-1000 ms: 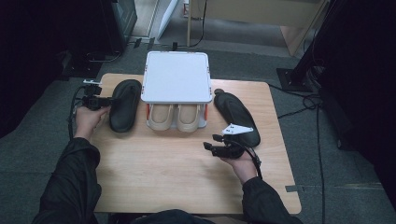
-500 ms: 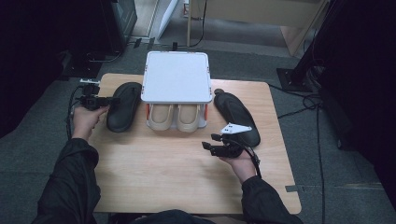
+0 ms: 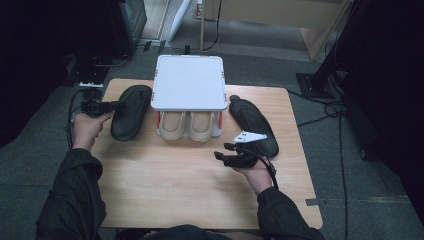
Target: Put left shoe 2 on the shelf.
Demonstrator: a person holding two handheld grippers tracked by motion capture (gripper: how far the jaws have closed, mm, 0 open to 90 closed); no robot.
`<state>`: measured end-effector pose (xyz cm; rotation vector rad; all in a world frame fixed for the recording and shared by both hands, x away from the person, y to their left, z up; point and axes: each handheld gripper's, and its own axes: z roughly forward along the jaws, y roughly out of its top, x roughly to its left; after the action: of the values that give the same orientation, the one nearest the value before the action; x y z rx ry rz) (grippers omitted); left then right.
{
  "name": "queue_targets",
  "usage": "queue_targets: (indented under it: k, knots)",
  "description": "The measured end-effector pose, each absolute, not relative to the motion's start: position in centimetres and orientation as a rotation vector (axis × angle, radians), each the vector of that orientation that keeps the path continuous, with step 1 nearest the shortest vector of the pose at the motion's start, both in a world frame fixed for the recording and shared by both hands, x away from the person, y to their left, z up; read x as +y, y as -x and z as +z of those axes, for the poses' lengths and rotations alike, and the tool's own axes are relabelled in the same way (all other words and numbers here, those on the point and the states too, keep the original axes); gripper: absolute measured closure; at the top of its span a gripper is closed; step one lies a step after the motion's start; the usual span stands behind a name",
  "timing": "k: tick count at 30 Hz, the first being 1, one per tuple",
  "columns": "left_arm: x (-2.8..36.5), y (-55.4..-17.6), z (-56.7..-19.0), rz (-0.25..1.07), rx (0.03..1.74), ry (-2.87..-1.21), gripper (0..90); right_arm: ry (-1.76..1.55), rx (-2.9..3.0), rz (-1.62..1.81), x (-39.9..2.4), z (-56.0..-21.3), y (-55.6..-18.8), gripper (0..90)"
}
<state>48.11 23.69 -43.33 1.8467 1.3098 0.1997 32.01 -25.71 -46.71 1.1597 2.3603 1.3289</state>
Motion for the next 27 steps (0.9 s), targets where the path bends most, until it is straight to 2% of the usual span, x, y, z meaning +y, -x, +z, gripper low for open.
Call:
queue_targets:
  k: [14,27]
  knots:
    - [23.5,-48.7,-41.4,0.214,1.315,-1.815,69.1,-1.156,2.393,1.316,-25.2,-47.0,-32.1,42.8]
    - [22.9,-49.4,-35.9,0.304,1.314,-1.821,69.0,-1.143,2.393,1.330,-25.4,-46.8,-32.0,42.8]
